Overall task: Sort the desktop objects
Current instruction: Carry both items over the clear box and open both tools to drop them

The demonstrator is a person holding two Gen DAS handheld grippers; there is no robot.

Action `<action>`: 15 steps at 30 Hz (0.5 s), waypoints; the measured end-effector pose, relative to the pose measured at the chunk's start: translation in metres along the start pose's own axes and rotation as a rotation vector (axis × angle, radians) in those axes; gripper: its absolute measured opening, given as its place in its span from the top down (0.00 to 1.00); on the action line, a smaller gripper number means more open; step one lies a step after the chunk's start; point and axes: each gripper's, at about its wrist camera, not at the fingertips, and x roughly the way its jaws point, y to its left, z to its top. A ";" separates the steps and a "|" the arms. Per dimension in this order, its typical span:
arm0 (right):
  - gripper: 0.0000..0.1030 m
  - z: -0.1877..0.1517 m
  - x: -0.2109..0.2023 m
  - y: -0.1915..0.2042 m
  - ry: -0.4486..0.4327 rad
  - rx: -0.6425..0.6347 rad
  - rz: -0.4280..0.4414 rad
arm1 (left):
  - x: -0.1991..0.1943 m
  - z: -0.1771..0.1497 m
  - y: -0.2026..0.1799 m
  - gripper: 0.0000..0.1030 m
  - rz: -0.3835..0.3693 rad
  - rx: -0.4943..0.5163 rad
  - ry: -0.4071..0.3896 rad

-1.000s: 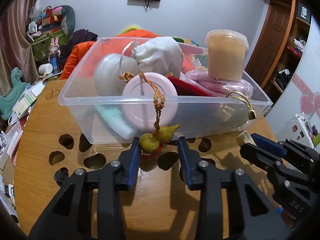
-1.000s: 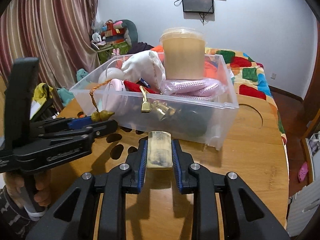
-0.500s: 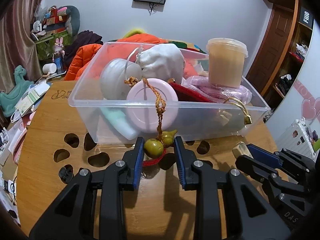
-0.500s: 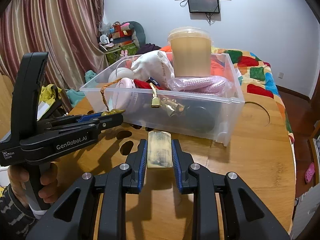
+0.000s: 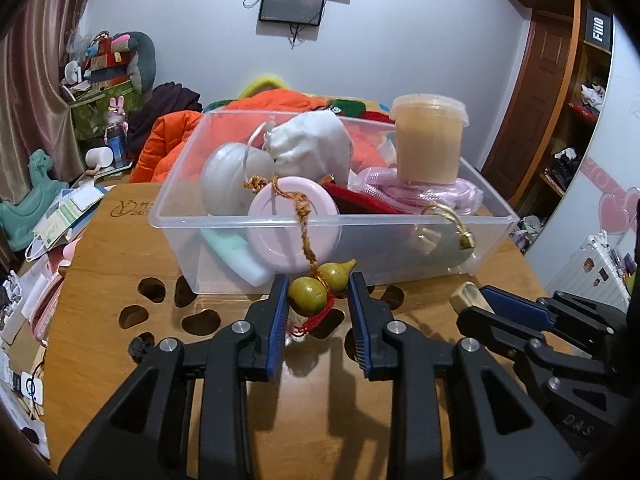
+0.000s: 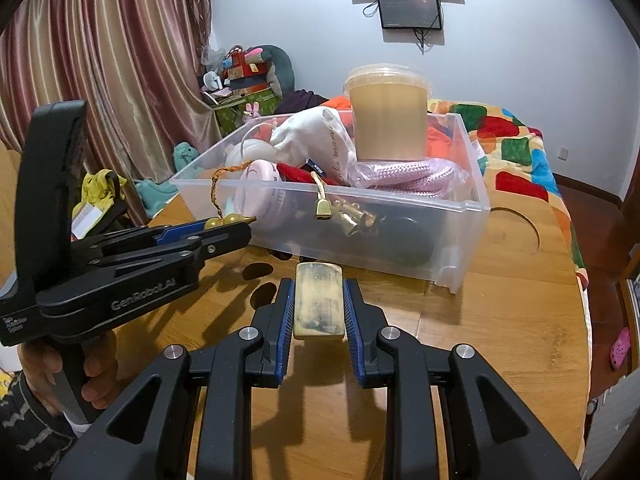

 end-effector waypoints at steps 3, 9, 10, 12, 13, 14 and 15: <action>0.79 0.002 -0.003 0.002 -0.008 0.000 -0.001 | -0.010 0.002 0.002 0.72 -0.004 0.000 -0.019; 0.79 0.011 -0.010 0.005 -0.028 -0.008 -0.006 | -0.021 0.009 0.009 0.72 0.002 0.000 -0.053; 0.79 0.013 -0.012 0.005 -0.033 -0.012 -0.014 | -0.021 0.010 0.012 0.72 0.000 -0.003 -0.052; 0.79 0.019 -0.015 0.006 -0.043 -0.019 -0.022 | -0.022 0.012 0.014 0.72 -0.002 -0.006 -0.054; 0.79 0.022 -0.017 0.006 -0.051 -0.022 -0.025 | -0.023 0.013 0.015 0.72 -0.002 -0.006 -0.057; 0.79 0.025 -0.019 0.005 -0.058 -0.024 -0.025 | -0.025 0.015 0.017 0.72 -0.003 -0.006 -0.062; 0.79 0.029 -0.020 0.005 -0.066 -0.024 -0.026 | -0.026 0.017 0.018 0.72 -0.005 -0.006 -0.065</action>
